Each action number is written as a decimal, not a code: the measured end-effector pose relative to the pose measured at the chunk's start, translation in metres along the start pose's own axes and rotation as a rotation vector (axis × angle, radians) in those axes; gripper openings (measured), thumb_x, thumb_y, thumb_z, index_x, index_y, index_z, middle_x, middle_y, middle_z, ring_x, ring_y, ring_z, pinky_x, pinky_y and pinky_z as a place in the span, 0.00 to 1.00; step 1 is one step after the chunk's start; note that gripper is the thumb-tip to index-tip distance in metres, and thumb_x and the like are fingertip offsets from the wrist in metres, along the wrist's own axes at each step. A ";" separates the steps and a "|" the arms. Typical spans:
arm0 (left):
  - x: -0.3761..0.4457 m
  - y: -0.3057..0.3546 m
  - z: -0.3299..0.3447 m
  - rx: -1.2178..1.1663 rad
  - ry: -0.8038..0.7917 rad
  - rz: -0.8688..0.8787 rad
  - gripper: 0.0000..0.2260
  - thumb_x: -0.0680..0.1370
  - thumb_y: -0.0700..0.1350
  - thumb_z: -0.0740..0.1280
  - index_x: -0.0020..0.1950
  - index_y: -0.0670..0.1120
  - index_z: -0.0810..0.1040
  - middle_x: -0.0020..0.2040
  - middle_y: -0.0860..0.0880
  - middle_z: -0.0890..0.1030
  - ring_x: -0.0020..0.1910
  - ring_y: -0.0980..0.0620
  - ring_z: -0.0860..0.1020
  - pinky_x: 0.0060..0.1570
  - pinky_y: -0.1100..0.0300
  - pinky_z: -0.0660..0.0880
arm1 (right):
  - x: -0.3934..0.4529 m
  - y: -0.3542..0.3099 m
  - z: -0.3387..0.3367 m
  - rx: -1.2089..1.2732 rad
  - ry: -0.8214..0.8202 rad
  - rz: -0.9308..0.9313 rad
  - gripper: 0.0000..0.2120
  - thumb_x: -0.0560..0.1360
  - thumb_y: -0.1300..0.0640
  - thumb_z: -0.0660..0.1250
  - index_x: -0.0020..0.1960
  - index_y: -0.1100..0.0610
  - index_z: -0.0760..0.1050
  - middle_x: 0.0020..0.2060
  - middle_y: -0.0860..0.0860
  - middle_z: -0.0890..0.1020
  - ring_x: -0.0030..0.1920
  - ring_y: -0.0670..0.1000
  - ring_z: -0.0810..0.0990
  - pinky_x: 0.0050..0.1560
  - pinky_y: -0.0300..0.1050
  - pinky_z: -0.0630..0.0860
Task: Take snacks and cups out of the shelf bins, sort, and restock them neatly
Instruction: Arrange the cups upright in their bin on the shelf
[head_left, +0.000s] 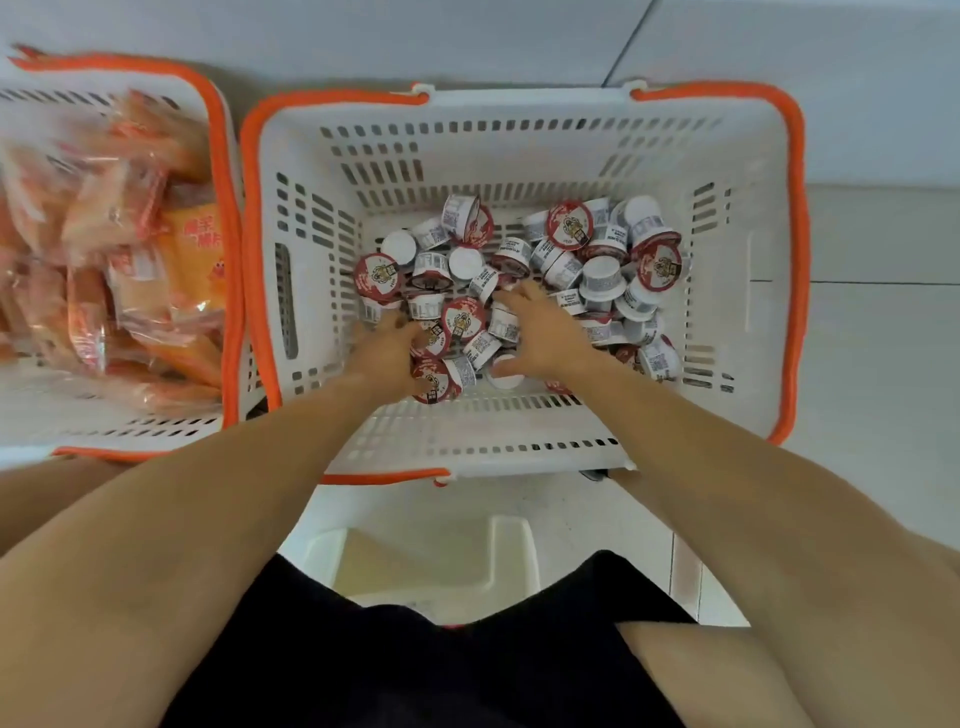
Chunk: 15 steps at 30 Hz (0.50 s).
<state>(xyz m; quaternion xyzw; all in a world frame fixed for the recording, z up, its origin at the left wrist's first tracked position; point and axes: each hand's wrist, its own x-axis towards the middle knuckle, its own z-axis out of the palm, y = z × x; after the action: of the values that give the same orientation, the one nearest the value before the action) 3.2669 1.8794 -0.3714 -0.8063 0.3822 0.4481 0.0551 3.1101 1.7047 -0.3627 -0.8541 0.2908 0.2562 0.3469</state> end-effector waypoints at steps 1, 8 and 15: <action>0.001 -0.001 0.002 -0.035 -0.011 -0.004 0.27 0.66 0.54 0.80 0.62 0.53 0.74 0.70 0.47 0.66 0.68 0.38 0.67 0.71 0.43 0.62 | 0.002 -0.001 0.002 -0.025 -0.006 -0.008 0.50 0.63 0.43 0.82 0.78 0.54 0.64 0.69 0.54 0.66 0.64 0.59 0.74 0.61 0.52 0.73; 0.001 -0.004 0.008 -0.258 -0.009 0.030 0.22 0.67 0.47 0.81 0.56 0.51 0.75 0.64 0.45 0.68 0.62 0.41 0.72 0.67 0.49 0.69 | -0.008 -0.004 0.029 -0.186 0.110 0.021 0.36 0.62 0.38 0.81 0.61 0.56 0.72 0.66 0.56 0.63 0.65 0.60 0.64 0.66 0.59 0.72; 0.000 0.008 0.022 -0.597 0.208 -0.127 0.17 0.70 0.48 0.78 0.44 0.47 0.70 0.49 0.48 0.78 0.49 0.48 0.76 0.51 0.52 0.74 | 0.003 0.015 0.015 0.057 0.135 -0.004 0.39 0.63 0.52 0.83 0.70 0.58 0.72 0.77 0.60 0.57 0.65 0.64 0.74 0.62 0.56 0.77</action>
<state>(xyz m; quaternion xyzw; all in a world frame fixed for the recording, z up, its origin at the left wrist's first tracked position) 3.2467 1.8834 -0.3824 -0.8505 0.1864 0.4513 -0.1956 3.0985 1.7062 -0.3808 -0.8596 0.3192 0.1891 0.3513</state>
